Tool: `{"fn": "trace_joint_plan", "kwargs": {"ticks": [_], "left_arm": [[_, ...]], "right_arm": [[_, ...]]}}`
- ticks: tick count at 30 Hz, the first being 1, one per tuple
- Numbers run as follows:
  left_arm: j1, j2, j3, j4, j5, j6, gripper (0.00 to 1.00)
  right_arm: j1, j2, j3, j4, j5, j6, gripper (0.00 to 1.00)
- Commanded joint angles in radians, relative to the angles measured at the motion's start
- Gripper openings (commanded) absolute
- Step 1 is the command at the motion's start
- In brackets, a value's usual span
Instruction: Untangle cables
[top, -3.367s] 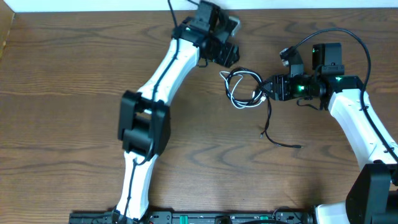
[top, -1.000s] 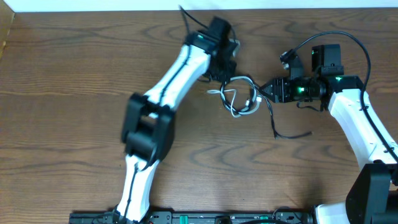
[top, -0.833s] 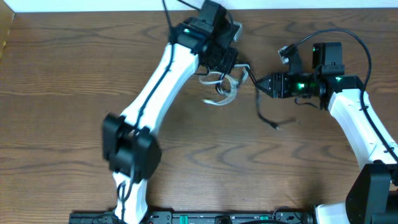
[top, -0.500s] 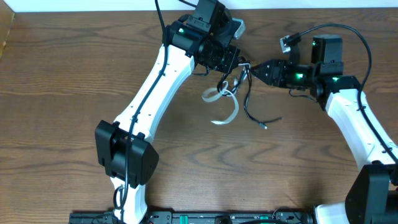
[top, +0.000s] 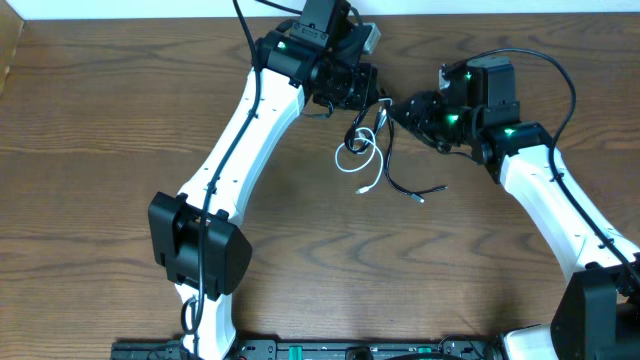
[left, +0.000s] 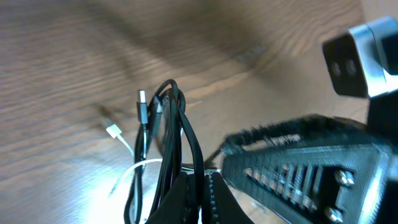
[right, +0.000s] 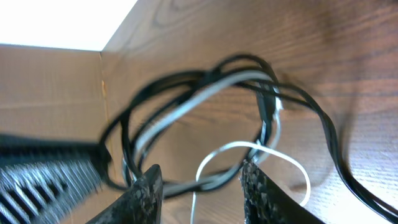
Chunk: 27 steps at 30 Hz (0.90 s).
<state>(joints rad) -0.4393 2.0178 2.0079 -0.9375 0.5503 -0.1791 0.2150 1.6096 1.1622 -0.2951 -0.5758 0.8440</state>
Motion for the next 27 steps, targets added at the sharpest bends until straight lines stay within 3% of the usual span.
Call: {"fn": "trace_joint_plan", "kwargs": {"ticks": [1,16,27], "left_arm": [[0.000,0.007,0.001,0.002,0.074,-0.015,0.07],[0.000,0.007,0.001,-0.004,0.135,-0.022,0.08],[0.011,0.007,0.001,0.003,0.203,-0.025,0.08]], "right_arm": [[0.021,0.016,0.001,0.026,0.050,0.077,0.37],[0.039,0.150,0.001,0.245,0.032,0.188,0.39],[0.048,0.280,0.001,0.246,0.031,0.169,0.38]]}}
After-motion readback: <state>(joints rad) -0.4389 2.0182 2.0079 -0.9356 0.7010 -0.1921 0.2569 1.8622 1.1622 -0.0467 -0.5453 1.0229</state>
